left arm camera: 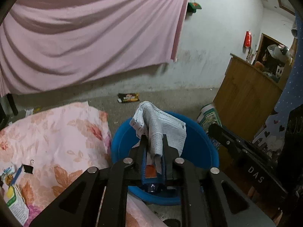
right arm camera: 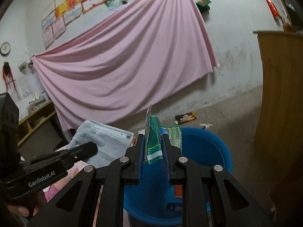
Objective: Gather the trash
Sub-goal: 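Carry both items over the blue basin and open both grippers, then move both tools back over the bed toward the phone case and leaflet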
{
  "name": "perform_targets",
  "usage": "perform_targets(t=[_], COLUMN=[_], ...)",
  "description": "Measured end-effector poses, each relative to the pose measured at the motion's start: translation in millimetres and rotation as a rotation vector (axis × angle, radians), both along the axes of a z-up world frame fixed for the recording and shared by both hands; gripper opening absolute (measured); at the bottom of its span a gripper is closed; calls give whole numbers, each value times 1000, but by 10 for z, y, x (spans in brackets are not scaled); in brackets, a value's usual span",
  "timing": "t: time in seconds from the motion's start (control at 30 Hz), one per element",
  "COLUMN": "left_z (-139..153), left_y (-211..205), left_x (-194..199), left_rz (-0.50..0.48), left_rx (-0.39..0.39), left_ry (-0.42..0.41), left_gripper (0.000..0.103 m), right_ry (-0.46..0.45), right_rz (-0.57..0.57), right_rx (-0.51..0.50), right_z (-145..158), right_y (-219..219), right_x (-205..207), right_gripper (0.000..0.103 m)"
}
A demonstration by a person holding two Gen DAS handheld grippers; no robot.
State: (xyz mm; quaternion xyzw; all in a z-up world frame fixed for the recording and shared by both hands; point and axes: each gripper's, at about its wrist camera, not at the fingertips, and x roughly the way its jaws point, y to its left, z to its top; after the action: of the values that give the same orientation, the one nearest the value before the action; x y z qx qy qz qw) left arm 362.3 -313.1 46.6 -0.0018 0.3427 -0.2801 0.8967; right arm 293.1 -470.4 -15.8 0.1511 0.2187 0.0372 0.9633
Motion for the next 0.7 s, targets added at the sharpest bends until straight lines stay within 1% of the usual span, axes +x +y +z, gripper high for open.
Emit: perform_targets(t=[0.13, 0.2, 0.27, 0.4, 0.6, 0.7], left_z=[-86, -110, -100, -79, -73, -40], left_y=[41, 81, 88, 104, 180, 220], left_x=[36, 14, 8, 2, -26, -53], left_rz=[-7, -9, -5, 7, 31, 46], left_rx=[-3, -9, -14, -17, -13, -6], left_ry=[53, 66, 65, 61, 30, 15], left_gripper=[22, 26, 35, 36, 37, 38], right_ry=[45, 64, 78, 80, 68, 54], right_rz=[-5, -4, -8, -13, -21, -27], right_rx=[24, 37, 41, 46, 45, 48], right_z=[-65, -83, -97, -96, -64, -48], right_y=[-45, -57, -71, -96, -118, -146], right_x=[69, 101, 113, 107, 90, 83], right_gripper=[22, 23, 25, 26, 28, 32])
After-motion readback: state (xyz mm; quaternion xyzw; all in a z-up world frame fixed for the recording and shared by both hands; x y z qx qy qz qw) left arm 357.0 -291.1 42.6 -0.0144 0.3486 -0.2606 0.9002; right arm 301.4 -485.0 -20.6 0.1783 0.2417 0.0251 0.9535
